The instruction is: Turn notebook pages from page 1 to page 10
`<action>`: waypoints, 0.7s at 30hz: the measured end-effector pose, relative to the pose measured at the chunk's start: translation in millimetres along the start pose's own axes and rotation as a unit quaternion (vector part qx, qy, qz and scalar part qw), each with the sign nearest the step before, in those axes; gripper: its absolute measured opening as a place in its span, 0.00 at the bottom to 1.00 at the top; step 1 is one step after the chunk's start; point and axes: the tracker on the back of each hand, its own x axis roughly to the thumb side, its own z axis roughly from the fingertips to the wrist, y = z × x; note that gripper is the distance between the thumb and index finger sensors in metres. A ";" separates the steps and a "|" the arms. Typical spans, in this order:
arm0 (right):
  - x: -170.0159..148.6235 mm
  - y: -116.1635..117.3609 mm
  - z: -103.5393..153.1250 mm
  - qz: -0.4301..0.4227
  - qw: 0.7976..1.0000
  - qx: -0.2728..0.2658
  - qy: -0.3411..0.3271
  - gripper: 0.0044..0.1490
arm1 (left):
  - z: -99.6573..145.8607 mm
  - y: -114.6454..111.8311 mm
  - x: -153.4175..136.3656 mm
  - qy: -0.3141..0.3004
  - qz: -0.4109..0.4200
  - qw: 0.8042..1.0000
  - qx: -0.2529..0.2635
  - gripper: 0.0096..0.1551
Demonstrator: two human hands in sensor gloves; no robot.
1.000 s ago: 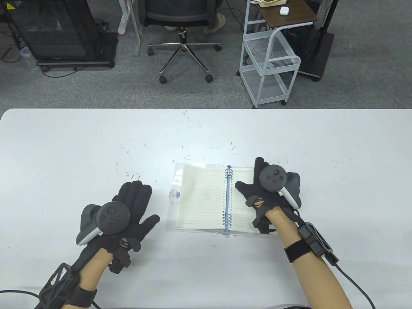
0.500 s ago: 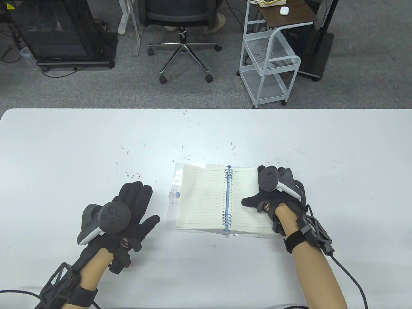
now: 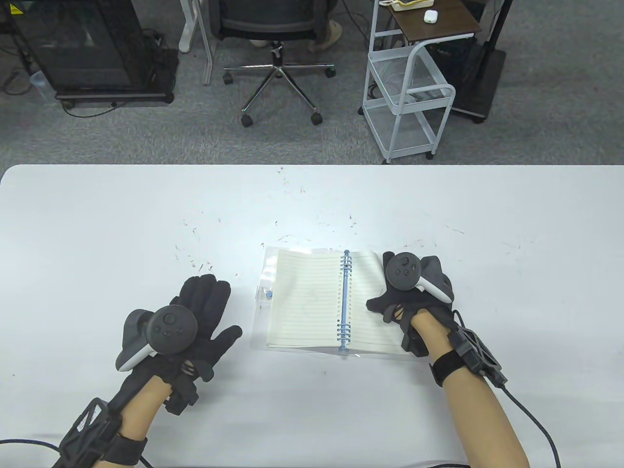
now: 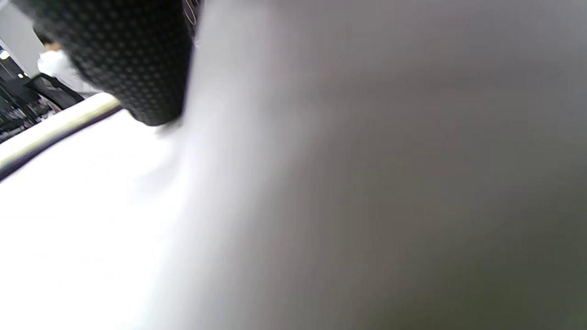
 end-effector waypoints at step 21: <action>-6.5 -5.6 34.0 -0.447 0.892 -0.053 0.043 0.60 | 1.2 1.5 1.3 -0.008 0.001 1.000 0.008 0.52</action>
